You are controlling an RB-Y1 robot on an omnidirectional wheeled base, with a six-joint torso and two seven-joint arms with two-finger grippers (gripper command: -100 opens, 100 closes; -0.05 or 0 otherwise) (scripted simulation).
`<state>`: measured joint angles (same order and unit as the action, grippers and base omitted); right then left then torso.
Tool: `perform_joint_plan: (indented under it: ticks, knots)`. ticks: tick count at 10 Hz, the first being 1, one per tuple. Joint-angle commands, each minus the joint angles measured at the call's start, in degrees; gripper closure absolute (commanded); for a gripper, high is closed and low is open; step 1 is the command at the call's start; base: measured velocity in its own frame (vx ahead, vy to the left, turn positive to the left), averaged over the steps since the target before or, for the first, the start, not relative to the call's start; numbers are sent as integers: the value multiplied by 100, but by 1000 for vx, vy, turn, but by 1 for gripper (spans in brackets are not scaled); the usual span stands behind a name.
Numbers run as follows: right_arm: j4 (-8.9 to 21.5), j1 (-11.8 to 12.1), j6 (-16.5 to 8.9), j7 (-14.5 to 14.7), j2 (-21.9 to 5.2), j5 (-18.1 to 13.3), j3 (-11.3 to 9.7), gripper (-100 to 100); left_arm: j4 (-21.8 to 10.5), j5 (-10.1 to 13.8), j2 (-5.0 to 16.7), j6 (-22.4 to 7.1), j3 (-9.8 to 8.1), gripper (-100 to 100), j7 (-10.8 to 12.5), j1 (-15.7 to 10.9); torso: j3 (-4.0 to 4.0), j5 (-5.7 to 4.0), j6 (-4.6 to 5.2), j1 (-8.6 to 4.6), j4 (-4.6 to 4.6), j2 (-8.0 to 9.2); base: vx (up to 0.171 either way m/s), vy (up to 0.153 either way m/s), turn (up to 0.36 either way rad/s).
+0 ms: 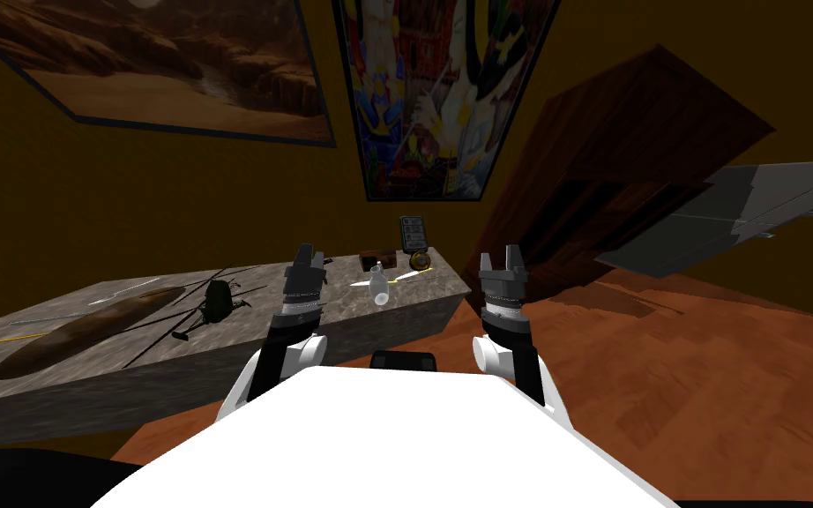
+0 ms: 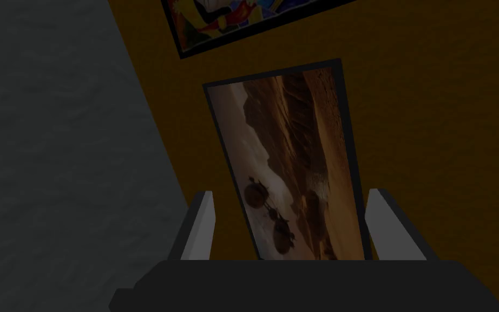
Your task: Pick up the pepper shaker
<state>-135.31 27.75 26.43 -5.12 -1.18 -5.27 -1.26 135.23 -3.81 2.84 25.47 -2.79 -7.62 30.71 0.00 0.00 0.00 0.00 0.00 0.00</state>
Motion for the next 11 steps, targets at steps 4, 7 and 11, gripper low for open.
perform_joint_plan:
  ticks: [4, 7, 11]
  knots:
    - [0, -1, 0, 0, 0, 0, 0, 0, -91, 13, 498, -215, -82, -100, 179, 389, 22, 3, 0, 13, 9, 39, -86, 19, -53]
    - [0, -1, 0, 0, 0, 0, 0, 0, -190, 37, 958, -417, -152, -100, 347, 776, 22, 2, 1, 9, 9, 37, -89, 14, -115]
    - [0, -1, 0, 0, 0, 0, 0, 0, -345, 85, 1499, -658, -229, -100, 537, 1259, 14, 0, 2, 1, 5, 24, -55, -6, -156]
